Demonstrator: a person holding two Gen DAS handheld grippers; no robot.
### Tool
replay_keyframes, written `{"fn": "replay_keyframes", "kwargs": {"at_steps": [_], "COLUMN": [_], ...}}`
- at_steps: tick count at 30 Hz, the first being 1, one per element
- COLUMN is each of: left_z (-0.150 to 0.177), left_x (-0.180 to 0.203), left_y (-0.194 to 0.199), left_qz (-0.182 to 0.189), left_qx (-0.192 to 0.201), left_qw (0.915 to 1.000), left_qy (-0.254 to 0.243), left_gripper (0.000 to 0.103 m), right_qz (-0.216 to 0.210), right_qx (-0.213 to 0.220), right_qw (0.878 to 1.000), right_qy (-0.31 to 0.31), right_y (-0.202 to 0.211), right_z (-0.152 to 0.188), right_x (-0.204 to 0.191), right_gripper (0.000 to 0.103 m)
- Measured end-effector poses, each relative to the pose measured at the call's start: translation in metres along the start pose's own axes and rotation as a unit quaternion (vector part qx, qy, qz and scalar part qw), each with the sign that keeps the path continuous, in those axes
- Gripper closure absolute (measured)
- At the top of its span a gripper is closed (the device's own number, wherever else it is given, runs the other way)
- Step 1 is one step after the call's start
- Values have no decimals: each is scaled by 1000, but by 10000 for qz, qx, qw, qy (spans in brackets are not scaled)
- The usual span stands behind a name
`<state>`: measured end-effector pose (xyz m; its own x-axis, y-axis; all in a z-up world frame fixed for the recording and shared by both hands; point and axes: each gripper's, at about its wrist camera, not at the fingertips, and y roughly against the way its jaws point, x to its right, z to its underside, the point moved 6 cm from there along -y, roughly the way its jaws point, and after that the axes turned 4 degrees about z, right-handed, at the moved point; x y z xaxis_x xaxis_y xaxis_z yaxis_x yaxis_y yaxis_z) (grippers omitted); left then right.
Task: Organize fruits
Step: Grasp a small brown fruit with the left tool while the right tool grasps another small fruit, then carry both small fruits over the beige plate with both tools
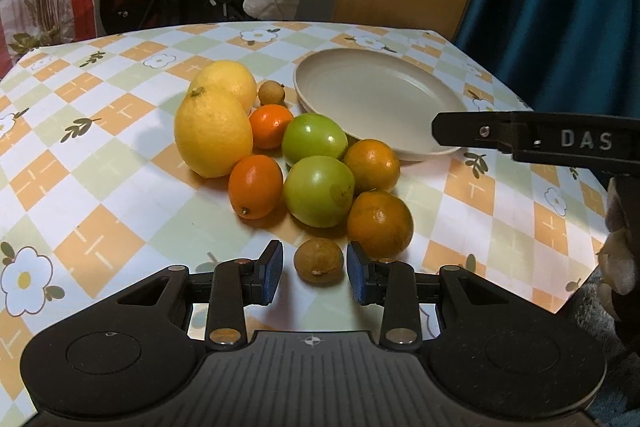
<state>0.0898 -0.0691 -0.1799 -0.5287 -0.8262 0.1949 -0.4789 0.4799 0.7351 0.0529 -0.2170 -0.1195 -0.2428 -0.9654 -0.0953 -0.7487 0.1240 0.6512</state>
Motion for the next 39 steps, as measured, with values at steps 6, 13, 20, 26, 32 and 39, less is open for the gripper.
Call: {"fn": "replay_keyframes", "kwargs": {"at_steps": [6, 13, 20, 26, 32, 39], "left_z": [-1, -8, -21, -37, -57, -71], "left_x": [-1, -9, -23, -41, -69, -89], "left_y": [-4, 8, 29, 39, 43, 39], "left_qz": [81, -186, -259, -385, -573, -630], "left_qx": [31, 350, 794, 1138, 1336, 1427], "left_qw": [10000, 9991, 9957, 9900, 9837, 9803], "left_qy": [14, 128, 395, 734, 1054, 1216], "left_gripper": [72, 75, 75, 75, 75, 75], "right_qz": [-15, -99, -264, -413, -781, -976], "right_qx": [-23, -94, 40, 275, 77, -459], "right_qw": [10000, 9999, 9987, 9884, 9745, 9575], "right_qy": [-9, -11, 428, 1437, 2104, 2676], "right_y": [-1, -7, -15, -31, -68, -114], "right_z": [2, 1, -13, -40, -65, -70], "right_x": [1, -1, -12, -31, -56, -78], "right_gripper": [49, 57, 68, 78, 81, 84]}}
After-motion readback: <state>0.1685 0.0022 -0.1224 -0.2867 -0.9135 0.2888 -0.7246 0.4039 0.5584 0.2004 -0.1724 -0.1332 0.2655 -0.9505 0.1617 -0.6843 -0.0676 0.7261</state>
